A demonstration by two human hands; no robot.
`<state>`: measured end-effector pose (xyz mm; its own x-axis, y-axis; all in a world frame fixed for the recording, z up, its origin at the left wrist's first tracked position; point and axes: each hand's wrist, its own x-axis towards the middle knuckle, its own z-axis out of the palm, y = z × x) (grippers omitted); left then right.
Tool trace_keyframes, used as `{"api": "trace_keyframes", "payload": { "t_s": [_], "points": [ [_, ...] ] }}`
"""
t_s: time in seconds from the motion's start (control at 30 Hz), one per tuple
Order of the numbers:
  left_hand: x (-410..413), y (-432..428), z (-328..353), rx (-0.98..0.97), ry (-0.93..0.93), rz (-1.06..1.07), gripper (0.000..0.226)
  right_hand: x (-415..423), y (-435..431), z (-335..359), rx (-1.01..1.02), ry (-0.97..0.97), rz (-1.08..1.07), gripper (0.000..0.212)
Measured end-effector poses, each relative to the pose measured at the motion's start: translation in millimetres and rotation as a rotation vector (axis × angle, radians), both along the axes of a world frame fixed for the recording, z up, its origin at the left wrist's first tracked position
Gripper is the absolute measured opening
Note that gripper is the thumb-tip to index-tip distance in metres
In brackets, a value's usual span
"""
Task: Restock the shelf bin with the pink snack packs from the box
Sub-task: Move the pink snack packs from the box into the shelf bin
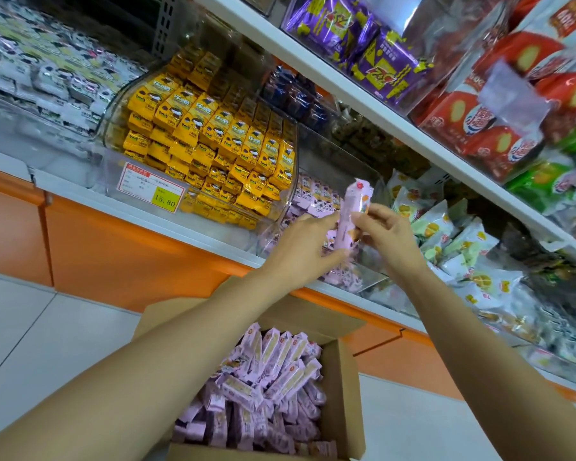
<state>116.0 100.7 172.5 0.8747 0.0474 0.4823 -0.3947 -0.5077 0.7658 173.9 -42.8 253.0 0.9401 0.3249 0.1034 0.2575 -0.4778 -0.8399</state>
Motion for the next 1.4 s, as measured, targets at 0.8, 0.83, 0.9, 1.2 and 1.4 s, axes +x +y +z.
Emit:
{"api": "trace_keyframes", "payload": {
  "t_s": [0.8, 0.83, 0.9, 1.2, 1.4],
  "points": [
    [-13, 10, -45, 0.77, -0.106, 0.125, 0.079, 71, -23, -35, -1.297, -0.094, -0.163, 0.036],
    [-14, 9, -43, 0.772, -0.082, 0.129, 0.078, 65, -23, -31, -1.206, -0.105, -0.167, 0.031],
    [-21, 7, -40, 0.731, -0.089, 0.137, 0.072, 45, -21, -24, -0.978, -0.217, -0.171, 0.032],
    [-88, -5, -122, 0.553, -0.045, 0.235, 0.031, -83, -28, -91, -0.335, -0.331, 0.109, 0.017],
    [-143, -4, -232, 0.732, 0.543, 0.179, 0.061, -106, -60, -249, -0.605, 0.263, 0.192, 0.037]
  ]
}}
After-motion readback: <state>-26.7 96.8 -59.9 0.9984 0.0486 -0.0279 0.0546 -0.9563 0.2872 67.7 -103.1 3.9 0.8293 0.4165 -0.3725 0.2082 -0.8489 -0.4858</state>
